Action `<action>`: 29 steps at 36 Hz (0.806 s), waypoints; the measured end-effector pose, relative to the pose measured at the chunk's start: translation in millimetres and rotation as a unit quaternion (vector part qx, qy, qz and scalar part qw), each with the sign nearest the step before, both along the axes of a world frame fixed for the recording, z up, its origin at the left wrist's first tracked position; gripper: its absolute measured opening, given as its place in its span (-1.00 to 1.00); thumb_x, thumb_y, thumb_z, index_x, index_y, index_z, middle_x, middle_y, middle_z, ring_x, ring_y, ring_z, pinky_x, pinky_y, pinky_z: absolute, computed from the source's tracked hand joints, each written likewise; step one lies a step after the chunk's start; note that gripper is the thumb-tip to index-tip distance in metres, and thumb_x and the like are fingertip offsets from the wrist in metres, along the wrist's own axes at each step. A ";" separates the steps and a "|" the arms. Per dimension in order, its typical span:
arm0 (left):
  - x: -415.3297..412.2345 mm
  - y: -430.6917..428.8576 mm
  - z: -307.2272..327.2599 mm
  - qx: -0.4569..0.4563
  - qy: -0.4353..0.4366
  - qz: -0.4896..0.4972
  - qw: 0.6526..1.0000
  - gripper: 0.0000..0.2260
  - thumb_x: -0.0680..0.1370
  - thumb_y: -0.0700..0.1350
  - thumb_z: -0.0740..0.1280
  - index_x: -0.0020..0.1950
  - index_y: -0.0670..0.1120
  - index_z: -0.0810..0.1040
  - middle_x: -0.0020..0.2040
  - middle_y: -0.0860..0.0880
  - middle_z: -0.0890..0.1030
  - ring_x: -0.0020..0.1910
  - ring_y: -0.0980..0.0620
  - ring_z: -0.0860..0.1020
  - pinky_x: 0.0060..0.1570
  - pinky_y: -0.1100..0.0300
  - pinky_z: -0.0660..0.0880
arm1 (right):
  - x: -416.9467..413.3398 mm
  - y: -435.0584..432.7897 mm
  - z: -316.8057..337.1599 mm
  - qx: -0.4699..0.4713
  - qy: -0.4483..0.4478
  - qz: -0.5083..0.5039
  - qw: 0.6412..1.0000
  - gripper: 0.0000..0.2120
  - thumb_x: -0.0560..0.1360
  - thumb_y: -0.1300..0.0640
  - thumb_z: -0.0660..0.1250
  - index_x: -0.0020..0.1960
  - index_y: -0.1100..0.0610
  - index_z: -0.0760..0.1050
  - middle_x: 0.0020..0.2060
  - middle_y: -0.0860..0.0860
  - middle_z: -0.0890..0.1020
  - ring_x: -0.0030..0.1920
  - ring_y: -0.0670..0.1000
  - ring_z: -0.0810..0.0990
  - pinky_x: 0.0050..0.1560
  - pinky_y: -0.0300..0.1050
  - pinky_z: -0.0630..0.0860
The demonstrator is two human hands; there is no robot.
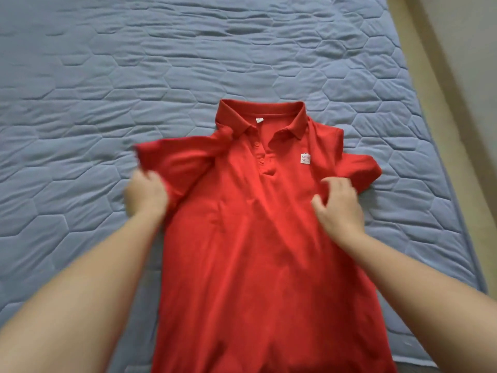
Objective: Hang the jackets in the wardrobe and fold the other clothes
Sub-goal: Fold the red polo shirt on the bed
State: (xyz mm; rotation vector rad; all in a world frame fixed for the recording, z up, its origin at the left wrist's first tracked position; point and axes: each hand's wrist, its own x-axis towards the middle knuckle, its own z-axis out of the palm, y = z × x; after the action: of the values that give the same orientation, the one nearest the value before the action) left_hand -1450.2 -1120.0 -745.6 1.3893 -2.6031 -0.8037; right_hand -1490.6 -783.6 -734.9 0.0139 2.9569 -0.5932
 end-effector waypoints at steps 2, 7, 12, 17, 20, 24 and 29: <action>-1.0 -39.7 -5.3 0.046 -0.045 0.076 0.995 -0.68 0.61 -0.16 0.11 0.20 -0.37 0.46 0.22 -0.43 0.47 0.21 -0.39 0.44 0.18 -0.08 0.36 | -19.2 14.6 1.4 -0.020 0.051 -0.128 0.990 -0.62 0.47 0.13 0.30 0.26 0.19 0.41 0.23 0.22 0.43 0.22 0.24 0.40 0.20 0.11 0.35; -6.1 -64.8 -25.4 0.194 -0.016 0.120 0.973 -0.59 0.60 -0.03 0.17 0.31 -0.29 0.47 0.29 -0.28 0.50 0.25 -0.26 0.48 0.24 -0.03 0.42 | -68.4 44.6 -6.3 -0.226 -0.076 -0.381 0.893 -0.49 0.47 0.11 0.28 0.37 0.22 0.30 0.26 0.20 0.49 0.21 0.17 0.50 0.22 0.06 0.43; 0.7 -56.4 -44.3 0.322 0.049 0.123 0.938 -0.75 0.51 -0.02 0.39 0.14 -0.09 0.55 0.12 -0.03 0.57 -0.07 -0.03 0.58 -0.13 0.20 0.54 | -80.6 54.6 -10.1 -0.390 -0.211 -0.406 0.799 -0.91 0.50 0.17 0.34 -0.01 0.13 0.49 -0.32 0.03 0.63 -0.46 -0.06 0.59 -0.41 -0.15 0.53; 6.0 -60.8 -46.3 0.255 0.075 0.112 0.958 -0.67 0.54 -0.17 0.36 0.28 -0.22 0.49 0.25 -0.16 0.55 0.11 -0.15 0.56 0.20 0.00 0.47 | -85.9 76.1 -1.8 -0.368 -0.120 -0.428 0.817 -0.86 0.49 0.21 0.30 0.01 0.03 0.46 -0.28 0.00 0.53 -0.35 -0.08 0.48 -0.46 -0.20 0.46; 6.2 -58.5 -40.5 0.265 0.081 0.133 0.952 -0.72 0.55 -0.15 0.35 0.22 -0.22 0.51 0.19 -0.14 0.56 0.07 -0.10 0.58 0.07 0.12 0.53 | -87.3 96.1 12.1 -0.457 -0.068 -0.469 0.753 -0.88 0.52 0.18 0.21 -0.01 -0.01 0.43 -0.21 0.03 0.52 -0.25 -0.01 0.51 -0.23 0.03 0.54; 7.1 -58.0 -40.0 0.310 0.068 0.162 0.934 -0.85 0.56 -0.12 0.32 -0.20 -0.05 0.44 -0.44 0.08 0.60 -0.62 0.21 0.50 -0.67 0.39 0.38 | -85.9 110.1 18.1 -0.548 -0.167 -0.393 0.720 -0.95 0.54 0.05 0.23 -0.08 -0.01 0.44 -0.23 -0.01 0.50 -0.18 0.00 0.53 -0.11 0.01 0.52; 11.9 -56.0 -41.6 0.339 0.078 0.151 0.925 -0.86 0.57 -0.16 0.30 -0.19 -0.03 0.45 -0.59 0.20 0.52 -0.64 0.26 0.48 -0.67 0.39 0.39 | -88.1 106.9 8.4 -0.469 -0.229 -0.283 0.805 -0.91 0.54 0.17 0.26 0.00 0.03 0.50 -0.37 -0.09 0.66 -0.36 -0.11 0.61 -0.35 -0.23 0.51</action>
State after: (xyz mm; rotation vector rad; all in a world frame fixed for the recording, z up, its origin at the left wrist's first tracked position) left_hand -1438.4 -1176.0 -787.3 1.7131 -1.9785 -1.7718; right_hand -1578.7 -676.7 -726.5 0.8183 1.8786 -1.7510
